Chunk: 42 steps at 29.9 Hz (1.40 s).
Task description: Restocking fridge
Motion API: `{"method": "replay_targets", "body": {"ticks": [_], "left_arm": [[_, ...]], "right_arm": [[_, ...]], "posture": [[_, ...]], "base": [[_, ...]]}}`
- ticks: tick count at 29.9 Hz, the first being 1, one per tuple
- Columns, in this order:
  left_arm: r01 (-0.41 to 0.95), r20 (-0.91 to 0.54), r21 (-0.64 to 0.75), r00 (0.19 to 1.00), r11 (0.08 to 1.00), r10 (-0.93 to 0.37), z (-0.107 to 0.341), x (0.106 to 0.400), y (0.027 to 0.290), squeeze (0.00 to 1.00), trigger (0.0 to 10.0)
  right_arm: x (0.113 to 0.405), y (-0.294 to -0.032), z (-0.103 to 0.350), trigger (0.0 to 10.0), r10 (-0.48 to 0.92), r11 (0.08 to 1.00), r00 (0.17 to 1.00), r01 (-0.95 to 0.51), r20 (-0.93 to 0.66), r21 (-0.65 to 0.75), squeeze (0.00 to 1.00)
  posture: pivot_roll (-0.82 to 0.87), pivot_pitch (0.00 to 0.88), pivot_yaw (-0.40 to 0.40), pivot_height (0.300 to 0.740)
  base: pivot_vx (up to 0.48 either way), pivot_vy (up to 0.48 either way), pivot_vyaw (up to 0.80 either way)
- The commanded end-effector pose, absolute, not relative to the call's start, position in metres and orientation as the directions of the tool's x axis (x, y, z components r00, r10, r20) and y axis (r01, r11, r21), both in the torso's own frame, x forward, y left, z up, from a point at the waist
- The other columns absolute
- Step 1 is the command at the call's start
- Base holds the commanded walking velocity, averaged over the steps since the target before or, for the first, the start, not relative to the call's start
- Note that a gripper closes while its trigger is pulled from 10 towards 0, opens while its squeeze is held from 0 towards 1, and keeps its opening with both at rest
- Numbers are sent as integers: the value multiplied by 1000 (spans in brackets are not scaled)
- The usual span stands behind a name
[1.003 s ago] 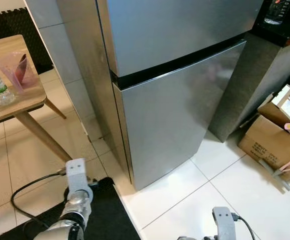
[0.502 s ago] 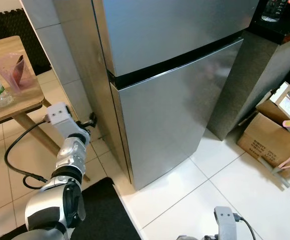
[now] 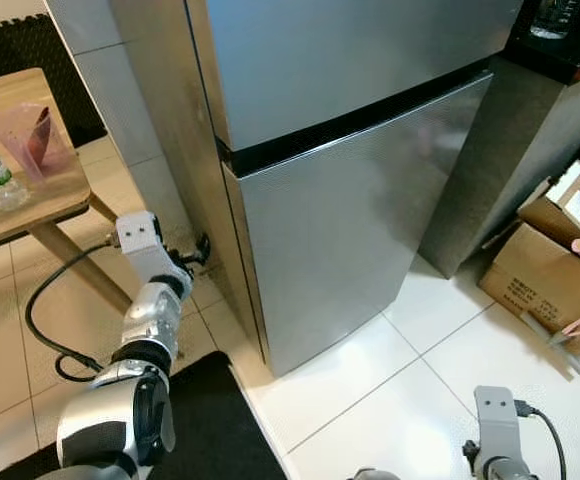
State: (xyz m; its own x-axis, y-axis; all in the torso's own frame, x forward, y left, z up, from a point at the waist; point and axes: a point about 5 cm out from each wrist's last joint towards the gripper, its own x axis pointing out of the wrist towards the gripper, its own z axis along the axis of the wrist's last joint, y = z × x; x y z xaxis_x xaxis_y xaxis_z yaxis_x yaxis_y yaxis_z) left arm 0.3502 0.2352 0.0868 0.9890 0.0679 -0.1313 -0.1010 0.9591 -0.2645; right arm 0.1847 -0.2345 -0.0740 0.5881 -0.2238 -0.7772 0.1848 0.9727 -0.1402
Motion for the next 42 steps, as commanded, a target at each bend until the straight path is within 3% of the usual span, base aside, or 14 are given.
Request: {"method": "replay_targets", "body": {"ticks": [1, 2, 4, 5, 11, 16, 25, 36, 42], "left_arm": [[-100, -165, -254, 985, 962, 59, 76, 343, 236, 0, 10000], [-100, -165, -254, 985, 962, 59, 76, 343, 236, 0, 10000], [-94, -173, -250, 984, 964, 51, 73, 341, 237, 0, 10000], [-87, -173, -248, 984, 965, 44, 73, 341, 236, 0, 10000], [-26, -130, -215, 992, 976, -2, 81, 347, 228, 0, 10000], [12, -90, -195, 996, 981, -30, 90, 352, 223, 0, 10000], [264, 99, -125, 962, 956, -253, 130, 371, 190, 0, 10000], [432, 110, -39, 898, 901, -426, 140, 374, 172, 0, 10000], [497, 128, -16, 862, 868, -491, 148, 374, 177, 0, 10000]], "right_arm": [[198, -225, -68, 10000, -143, 963, 663, 265, -735, 51, 0], [198, -225, -68, 10000, -143, 963, 663, 265, -735, 51, 0], [210, -198, -64, 10000, 54, 915, 742, 232, -668, 331, 0], [211, -186, -65, 10000, 141, 899, 748, 177, -649, 400, 0], [196, -150, -75, 10000, 333, 920, 648, -64, -685, 387, 0], [191, -141, -77, 10000, 363, 915, 631, -100, -685, 392, 0], [185, -133, -80, 10000, 398, 910, 601, -165, -693, 380, 0], [181, -136, -82, 10000, 370, 924, 596, -156, -713, 350, 0], [180, -138, -83, 10000, 361, 927, 596, -149, -717, 344, 0]], "posture": [[-31, 98, 1, 740], [-31, 98, 1, 740], [-30, 100, 3, 740], [-29, 102, 4, 740], [-26, 103, 2, 740], [-25, 104, 1, 740], [-32, 109, -2, 740], [-41, 130, 3, 740], [-41, 131, 2, 740]], "base": [[0, 0, 0], [0, 0, 0], [0, 0, 0], [0, 0, 0], [0, 0, 0], [0, 0, 0], [0, 0, 0], [0, 0, 0], [0, 0, 0]]}}
